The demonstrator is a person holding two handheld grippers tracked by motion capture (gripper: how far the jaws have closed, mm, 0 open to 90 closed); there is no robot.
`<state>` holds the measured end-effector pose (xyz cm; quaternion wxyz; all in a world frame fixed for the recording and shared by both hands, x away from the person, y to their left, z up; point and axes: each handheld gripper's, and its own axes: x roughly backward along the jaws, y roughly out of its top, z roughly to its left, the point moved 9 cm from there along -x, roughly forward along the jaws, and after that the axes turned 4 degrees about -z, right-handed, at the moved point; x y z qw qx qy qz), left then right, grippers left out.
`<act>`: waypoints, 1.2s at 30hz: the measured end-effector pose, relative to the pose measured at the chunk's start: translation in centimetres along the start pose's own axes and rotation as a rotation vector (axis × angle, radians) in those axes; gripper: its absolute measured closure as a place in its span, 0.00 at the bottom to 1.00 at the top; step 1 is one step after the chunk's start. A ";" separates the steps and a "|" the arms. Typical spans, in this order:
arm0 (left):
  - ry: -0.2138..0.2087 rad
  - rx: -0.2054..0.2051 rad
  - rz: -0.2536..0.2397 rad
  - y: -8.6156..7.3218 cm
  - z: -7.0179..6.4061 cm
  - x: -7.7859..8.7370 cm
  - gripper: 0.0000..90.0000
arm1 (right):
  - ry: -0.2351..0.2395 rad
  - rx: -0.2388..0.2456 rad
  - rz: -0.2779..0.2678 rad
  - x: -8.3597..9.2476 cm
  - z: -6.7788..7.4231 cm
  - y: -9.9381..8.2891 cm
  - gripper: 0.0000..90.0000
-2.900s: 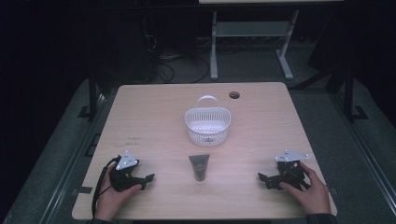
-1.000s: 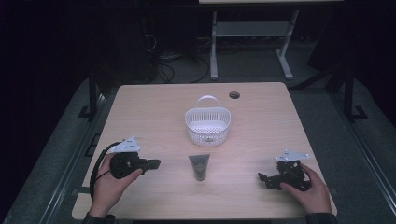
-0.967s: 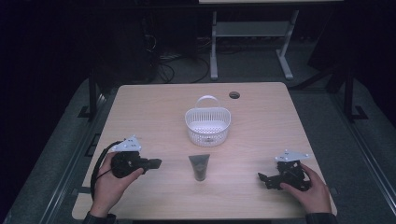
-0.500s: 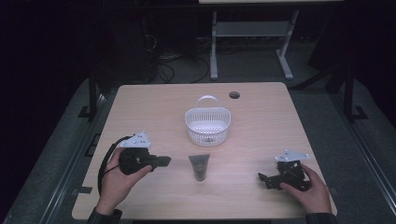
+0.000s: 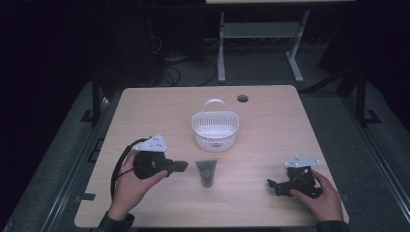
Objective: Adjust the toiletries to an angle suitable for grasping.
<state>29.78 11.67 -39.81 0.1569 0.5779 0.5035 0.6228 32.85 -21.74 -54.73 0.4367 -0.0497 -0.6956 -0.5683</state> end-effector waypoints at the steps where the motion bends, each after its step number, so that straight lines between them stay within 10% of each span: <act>1: -0.004 -0.001 0.000 0.1 -0.1 -0.1 1.00 | 0.000 0.000 0.000 0.0 0.0 0.0 0.00; 36: -0.003 -0.018 0.052 0.4 0.4 -3.1 1.00 | 0.000 0.000 0.000 0.0 0.0 0.0 0.00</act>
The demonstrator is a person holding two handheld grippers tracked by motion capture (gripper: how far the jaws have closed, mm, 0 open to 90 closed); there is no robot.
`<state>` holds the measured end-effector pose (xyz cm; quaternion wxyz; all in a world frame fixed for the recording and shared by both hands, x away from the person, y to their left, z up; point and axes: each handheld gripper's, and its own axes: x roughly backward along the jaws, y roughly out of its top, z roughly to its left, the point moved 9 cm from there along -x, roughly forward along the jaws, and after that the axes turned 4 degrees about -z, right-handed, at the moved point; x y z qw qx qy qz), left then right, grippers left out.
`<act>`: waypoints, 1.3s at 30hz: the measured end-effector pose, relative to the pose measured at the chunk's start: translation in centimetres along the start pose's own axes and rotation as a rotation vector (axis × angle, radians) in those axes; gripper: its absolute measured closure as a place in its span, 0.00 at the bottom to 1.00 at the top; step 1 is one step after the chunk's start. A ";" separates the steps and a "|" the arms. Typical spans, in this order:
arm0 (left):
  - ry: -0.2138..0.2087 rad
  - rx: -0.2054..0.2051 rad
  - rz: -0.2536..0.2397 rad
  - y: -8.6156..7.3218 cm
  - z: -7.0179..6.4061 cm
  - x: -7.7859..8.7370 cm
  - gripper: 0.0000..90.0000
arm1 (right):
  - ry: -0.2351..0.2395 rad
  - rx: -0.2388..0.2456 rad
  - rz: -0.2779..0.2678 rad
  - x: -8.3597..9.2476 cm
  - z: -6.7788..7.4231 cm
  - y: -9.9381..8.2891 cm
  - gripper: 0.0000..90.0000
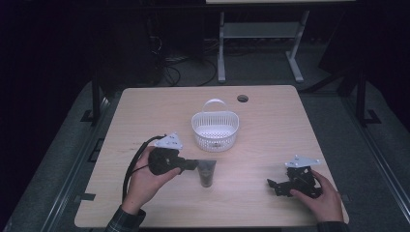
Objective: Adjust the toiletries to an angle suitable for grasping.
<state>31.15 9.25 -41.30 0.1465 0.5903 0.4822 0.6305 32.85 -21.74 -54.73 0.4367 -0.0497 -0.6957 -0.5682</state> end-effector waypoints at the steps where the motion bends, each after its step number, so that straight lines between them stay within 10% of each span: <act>1: 0.004 0.002 0.001 0.0 0.2 0.0 1.00 | 0.000 0.000 0.000 0.0 0.0 0.0 0.00; 39: 0.063 0.017 0.000 0.6 2.7 -0.8 1.00 | 0.001 0.000 0.000 0.0 0.0 0.0 0.00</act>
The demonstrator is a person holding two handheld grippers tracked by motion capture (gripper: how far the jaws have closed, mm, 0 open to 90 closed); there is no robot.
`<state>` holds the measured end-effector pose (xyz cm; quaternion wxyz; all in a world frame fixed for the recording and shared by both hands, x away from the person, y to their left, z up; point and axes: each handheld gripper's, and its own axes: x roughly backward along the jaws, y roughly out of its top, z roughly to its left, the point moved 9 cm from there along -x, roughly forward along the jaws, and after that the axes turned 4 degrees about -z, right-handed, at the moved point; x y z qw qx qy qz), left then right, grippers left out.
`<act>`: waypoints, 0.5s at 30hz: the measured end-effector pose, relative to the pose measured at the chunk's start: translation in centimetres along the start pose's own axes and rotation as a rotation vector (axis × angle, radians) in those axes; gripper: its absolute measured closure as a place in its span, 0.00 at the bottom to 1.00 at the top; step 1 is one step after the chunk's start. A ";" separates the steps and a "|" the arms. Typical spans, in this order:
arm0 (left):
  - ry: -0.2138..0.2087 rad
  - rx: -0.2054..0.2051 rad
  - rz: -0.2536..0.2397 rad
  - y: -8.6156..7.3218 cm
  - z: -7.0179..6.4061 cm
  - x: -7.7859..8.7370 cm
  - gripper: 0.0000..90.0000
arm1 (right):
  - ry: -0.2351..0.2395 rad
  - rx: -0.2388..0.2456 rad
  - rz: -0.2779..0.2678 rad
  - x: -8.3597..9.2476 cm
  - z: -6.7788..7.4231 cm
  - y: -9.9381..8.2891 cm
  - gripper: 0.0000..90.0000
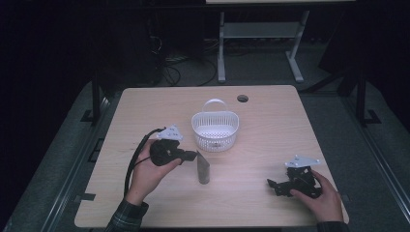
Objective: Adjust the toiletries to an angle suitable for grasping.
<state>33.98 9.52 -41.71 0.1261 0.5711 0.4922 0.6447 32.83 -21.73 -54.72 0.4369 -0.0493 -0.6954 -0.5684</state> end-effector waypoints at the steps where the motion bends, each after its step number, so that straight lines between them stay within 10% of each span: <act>1: 0.000 0.000 0.000 0.0 0.0 0.0 1.00 | 0.000 0.000 0.000 0.0 0.0 0.0 0.00; 15: -0.012 -0.002 0.000 -0.1 0.3 0.0 0.99 | -0.004 -0.004 0.001 0.1 0.0 0.0 0.00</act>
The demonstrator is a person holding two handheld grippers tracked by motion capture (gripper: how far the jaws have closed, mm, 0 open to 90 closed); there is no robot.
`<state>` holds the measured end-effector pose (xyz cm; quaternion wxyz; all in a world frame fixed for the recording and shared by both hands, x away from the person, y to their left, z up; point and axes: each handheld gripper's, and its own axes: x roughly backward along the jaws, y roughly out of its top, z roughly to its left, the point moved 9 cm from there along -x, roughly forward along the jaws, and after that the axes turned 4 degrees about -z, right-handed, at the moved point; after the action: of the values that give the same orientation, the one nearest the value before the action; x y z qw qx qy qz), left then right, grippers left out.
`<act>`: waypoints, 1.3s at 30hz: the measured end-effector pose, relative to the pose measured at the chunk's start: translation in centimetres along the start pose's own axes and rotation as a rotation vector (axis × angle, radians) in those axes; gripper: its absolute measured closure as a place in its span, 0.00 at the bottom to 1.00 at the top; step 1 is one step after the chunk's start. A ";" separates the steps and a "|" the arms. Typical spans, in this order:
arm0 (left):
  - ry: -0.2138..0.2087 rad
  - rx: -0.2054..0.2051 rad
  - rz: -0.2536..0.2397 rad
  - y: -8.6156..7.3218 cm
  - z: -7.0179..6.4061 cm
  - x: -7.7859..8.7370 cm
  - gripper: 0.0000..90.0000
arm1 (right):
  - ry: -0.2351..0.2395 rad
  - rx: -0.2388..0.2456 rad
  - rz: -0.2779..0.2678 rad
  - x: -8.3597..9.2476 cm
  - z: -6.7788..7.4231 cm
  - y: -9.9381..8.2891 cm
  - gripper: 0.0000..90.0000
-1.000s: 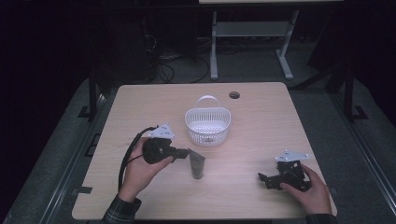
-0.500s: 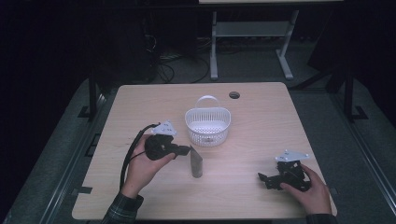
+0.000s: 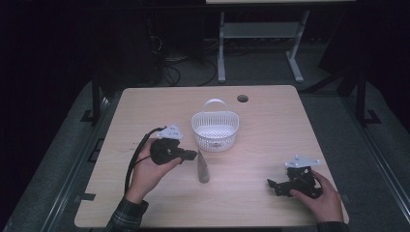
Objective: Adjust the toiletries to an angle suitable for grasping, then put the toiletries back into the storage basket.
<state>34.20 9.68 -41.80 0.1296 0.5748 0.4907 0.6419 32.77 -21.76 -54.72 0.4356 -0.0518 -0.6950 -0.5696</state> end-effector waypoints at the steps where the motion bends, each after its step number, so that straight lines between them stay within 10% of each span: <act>1: 0.002 0.006 -0.002 -0.1 0.1 0.3 0.97 | 0.000 0.000 0.000 0.0 0.0 0.0 0.00; 19: -0.038 -0.033 0.007 0.5 -1.0 1.5 0.40 | 0.001 0.000 0.000 0.0 0.0 0.0 0.00; 39: -0.049 -0.085 0.044 2.4 -2.4 -0.2 0.29 | -0.001 0.000 0.001 0.0 0.0 0.0 0.00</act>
<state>33.10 7.19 -39.77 0.1517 0.5951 0.4467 0.6507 32.77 -21.77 -54.72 0.4354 -0.0524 -0.6952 -0.5696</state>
